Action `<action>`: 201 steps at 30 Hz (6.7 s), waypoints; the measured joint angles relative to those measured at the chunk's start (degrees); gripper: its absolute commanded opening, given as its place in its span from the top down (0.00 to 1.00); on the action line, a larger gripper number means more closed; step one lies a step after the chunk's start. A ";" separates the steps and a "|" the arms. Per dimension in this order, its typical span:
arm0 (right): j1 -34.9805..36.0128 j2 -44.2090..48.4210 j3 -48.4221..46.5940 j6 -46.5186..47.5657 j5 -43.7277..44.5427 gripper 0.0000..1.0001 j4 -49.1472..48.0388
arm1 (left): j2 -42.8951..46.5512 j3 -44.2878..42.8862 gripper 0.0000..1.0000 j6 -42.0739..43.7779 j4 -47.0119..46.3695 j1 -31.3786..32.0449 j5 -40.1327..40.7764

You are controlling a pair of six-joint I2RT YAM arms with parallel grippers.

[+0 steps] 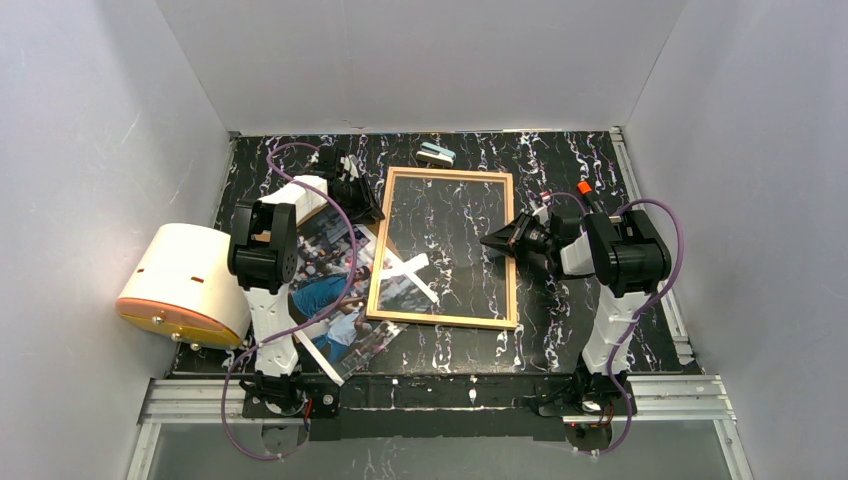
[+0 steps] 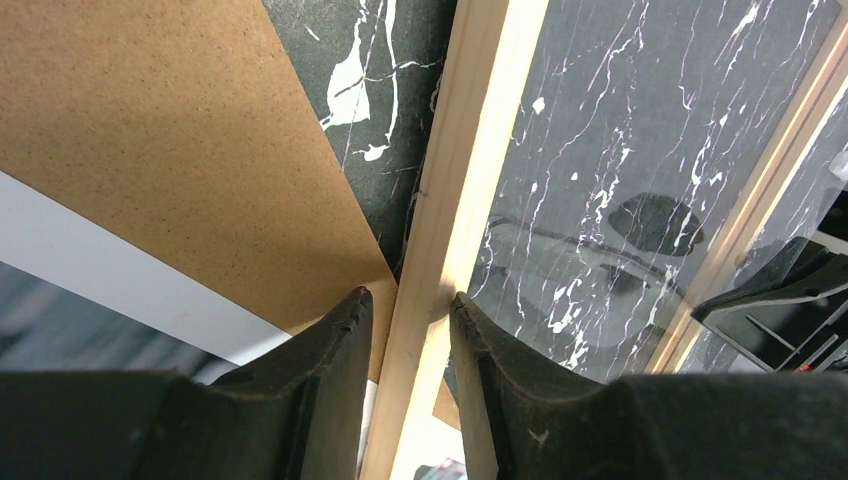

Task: Put the photo into the frame

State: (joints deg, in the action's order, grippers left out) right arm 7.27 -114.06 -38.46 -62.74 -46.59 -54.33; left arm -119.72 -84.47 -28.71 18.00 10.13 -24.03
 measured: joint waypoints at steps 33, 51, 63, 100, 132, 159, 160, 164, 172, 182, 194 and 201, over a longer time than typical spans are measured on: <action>1.11 0.07 -3.65 7.21 -0.13 0.87 12.28 | -0.02 -0.66 0.82 4.57 0.76 3.80 5.99; 1.11 0.55 -3.87 7.96 0.11 0.82 13.79 | 0.57 -3.63 0.98 10.27 5.18 9.46 21.38; 1.20 2.32 -5.81 9.81 0.39 0.72 20.20 | -1.53 -7.82 1.00 12.24 10.10 12.04 29.14; 1.38 12.13 -9.22 12.79 0.74 0.51 38.36 | -2.91 -10.19 1.00 12.31 13.38 13.29 32.92; 4.07 18.32 -9.79 14.60 -7.93 0.99 45.88 | -2.73 -10.62 0.53 5.01 18.78 10.27 28.22; 6.86 18.71 -24.55 22.53 -14.97 0.99 58.51 | 6.01 -0.81 0.60 2.58 11.58 3.82 17.16; 7.04 18.69 -24.63 22.56 -15.23 0.99 58.53 | 6.01 -0.52 0.61 2.56 11.72 3.78 17.11; 7.39 18.01 -24.65 22.97 -16.41 0.99 58.66 | 5.81 -0.35 0.63 2.51 12.04 3.54 16.87; 8.02 16.04 -24.68 25.75 -16.87 0.99 58.95 | 5.55 -0.33 0.67 2.69 12.11 3.54 16.44; 10.40 16.46 -27.32 35.10 -17.09 0.99 59.45 | 4.50 -0.33 0.69 2.69 12.20 3.48 15.21; 11.39 18.71 -27.28 43.78 -12.83 0.64 62.93 | 4.50 -0.33 0.70 2.69 12.15 3.48 14.80; 9.57 17.33 -21.51 38.01 -6.86 0.37 60.81 | 4.50 -0.24 0.71 2.71 12.13 3.48 14.75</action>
State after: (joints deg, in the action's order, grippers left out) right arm 16.84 -96.73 -59.96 -24.73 -53.45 6.48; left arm -115.22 -84.71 -26.00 30.13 13.61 -9.28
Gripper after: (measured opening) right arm 0.572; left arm 0.300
